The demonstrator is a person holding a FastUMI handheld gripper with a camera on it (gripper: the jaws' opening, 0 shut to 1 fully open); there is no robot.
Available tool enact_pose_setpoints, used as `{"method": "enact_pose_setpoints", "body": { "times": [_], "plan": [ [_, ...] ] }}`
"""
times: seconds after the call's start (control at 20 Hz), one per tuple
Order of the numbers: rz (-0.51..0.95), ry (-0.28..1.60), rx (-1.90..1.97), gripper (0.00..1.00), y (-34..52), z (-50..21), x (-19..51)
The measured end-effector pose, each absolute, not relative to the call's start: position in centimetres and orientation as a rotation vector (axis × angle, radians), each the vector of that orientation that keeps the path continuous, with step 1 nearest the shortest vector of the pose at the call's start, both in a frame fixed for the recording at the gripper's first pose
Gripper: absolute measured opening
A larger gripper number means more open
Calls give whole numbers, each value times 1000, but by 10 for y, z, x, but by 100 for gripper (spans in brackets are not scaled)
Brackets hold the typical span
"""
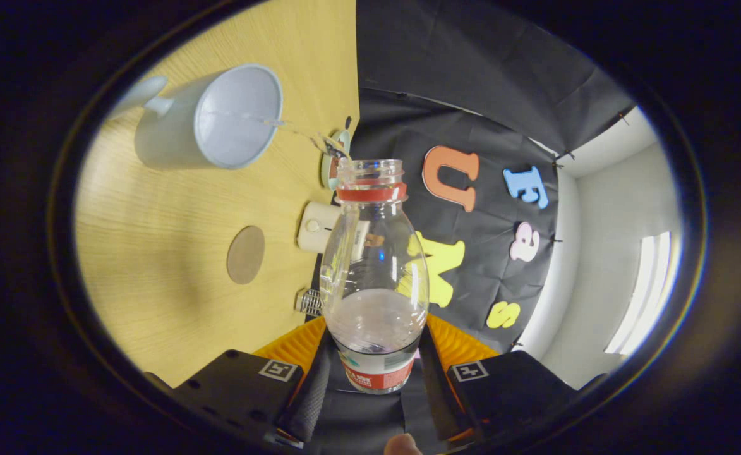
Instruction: Take the bottle from table, then pour the juice into the cup, finally place the bottle on the coaster
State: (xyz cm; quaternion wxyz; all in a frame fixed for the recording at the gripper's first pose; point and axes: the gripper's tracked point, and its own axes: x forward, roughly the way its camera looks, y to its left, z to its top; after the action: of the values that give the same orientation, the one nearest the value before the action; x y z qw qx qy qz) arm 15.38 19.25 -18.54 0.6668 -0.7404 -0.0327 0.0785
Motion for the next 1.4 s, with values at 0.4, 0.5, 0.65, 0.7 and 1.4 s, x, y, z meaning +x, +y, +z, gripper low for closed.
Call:
{"method": "enact_pose_setpoints", "body": {
  "times": [0.4,0.5,0.65,0.7,1.4],
  "plan": [
    [171,-79,-1690,74,191,-180,157],
    [169,-81,-1696,74,191,-178,158],
    [167,-88,-1713,74,192,-176,159],
    [169,-93,-1718,74,194,-174,159],
    [169,-135,-1784,74,200,-162,162]
  ]
}}
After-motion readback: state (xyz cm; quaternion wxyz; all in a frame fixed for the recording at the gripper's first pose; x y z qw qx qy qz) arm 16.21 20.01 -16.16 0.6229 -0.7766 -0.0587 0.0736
